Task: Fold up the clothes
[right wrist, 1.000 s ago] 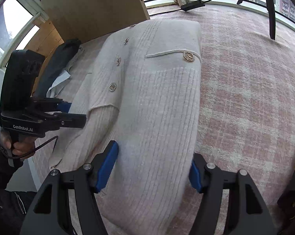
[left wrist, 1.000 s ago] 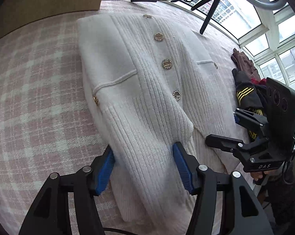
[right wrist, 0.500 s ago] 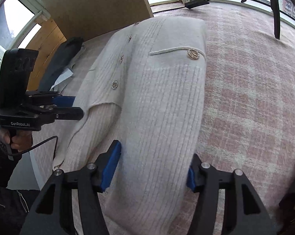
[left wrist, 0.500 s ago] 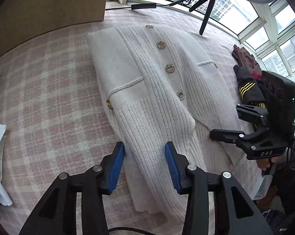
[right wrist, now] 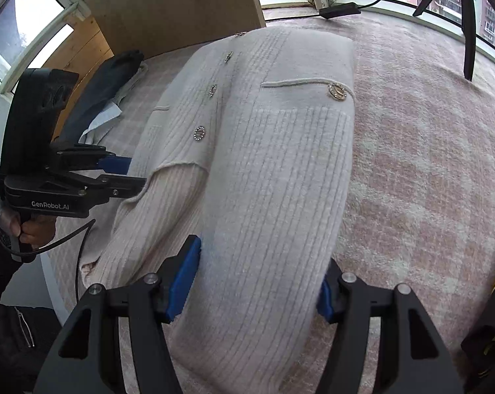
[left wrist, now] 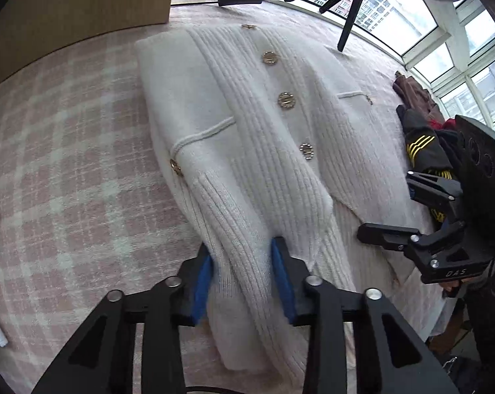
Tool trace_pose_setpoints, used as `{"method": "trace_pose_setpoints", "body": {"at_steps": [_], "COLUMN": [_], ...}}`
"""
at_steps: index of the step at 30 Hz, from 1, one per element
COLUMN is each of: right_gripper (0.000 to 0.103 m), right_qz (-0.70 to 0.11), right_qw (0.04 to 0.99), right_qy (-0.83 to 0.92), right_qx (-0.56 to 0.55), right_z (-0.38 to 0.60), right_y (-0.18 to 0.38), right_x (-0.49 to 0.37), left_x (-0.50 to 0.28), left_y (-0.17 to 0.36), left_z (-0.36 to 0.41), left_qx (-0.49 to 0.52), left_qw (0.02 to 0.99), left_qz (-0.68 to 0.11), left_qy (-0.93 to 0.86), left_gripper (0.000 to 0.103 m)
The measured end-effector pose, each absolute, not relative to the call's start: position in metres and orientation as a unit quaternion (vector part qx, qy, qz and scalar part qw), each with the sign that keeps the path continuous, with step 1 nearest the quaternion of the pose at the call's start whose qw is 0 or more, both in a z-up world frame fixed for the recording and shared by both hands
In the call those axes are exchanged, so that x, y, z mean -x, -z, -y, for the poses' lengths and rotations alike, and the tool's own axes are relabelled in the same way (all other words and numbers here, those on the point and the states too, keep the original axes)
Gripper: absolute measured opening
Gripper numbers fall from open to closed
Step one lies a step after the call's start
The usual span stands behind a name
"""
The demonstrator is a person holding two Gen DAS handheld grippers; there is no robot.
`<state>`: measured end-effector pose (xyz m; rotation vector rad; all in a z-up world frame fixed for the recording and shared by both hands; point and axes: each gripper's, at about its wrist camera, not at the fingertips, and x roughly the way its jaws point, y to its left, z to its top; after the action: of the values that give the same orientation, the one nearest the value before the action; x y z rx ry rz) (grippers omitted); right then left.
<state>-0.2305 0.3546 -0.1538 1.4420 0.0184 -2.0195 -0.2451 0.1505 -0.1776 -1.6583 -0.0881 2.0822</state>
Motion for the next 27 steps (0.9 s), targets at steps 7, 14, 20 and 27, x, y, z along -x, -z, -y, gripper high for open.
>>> {"method": "trace_pose_setpoints", "body": {"at_steps": [7, 14, 20, 27], "right_gripper": [0.052, 0.058, 0.059, 0.026], "right_qz": [0.025, 0.097, 0.099, 0.064], "right_qw": [0.324, 0.334, 0.339, 0.321], "right_qy": [0.753, 0.726, 0.747, 0.777], "right_qx": [-0.572, -0.593, -0.564, -0.537], "right_z": [-0.368, -0.386, -0.383, -0.361], "right_y": [0.153, 0.155, 0.160, 0.131], "right_x": [0.237, 0.241, 0.233, 0.221], "left_x": [0.243, 0.240, 0.248, 0.234], "left_y": [0.147, 0.165, 0.179, 0.138], "left_z": [-0.135, -0.128, -0.118, -0.128], "left_qx": [0.579, 0.592, 0.602, 0.543], "left_qw": [0.215, 0.204, 0.217, 0.217], "left_qz": [-0.014, -0.026, 0.052, 0.067], "left_qy": [-0.786, -0.779, -0.767, -0.808], "left_gripper": [0.018, 0.018, 0.019, 0.016]}}
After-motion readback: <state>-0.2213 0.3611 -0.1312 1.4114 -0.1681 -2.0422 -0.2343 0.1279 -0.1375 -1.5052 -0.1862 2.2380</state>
